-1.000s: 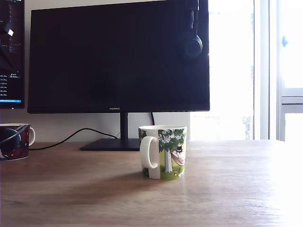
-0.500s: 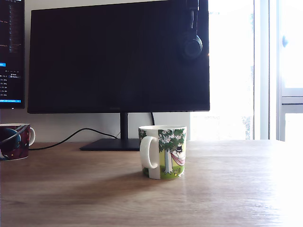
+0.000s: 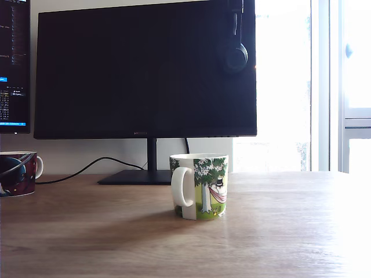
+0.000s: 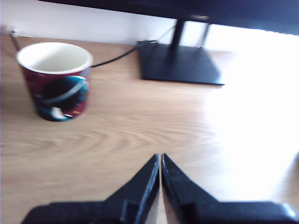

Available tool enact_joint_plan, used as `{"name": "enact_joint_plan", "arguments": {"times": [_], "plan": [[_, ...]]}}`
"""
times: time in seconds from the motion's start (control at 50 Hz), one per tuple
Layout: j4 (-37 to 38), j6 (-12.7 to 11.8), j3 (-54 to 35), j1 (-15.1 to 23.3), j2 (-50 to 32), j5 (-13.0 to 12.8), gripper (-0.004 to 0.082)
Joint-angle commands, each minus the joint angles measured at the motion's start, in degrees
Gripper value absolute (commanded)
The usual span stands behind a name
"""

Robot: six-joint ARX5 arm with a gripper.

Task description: Pick up the coffee capsules from the table one by one and drop them inside the nearest coffee cup

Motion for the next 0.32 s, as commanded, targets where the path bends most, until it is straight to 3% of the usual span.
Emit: {"name": "enact_joint_plan", "arguments": {"times": [0.0,0.3], "plan": [[-2.51,-0.39,-1.01,-0.59,-3.19,-0.72,-0.0019],[-18.01,-0.39,-1.01,-1.03,-18.82,-4.07,-0.002]]}}
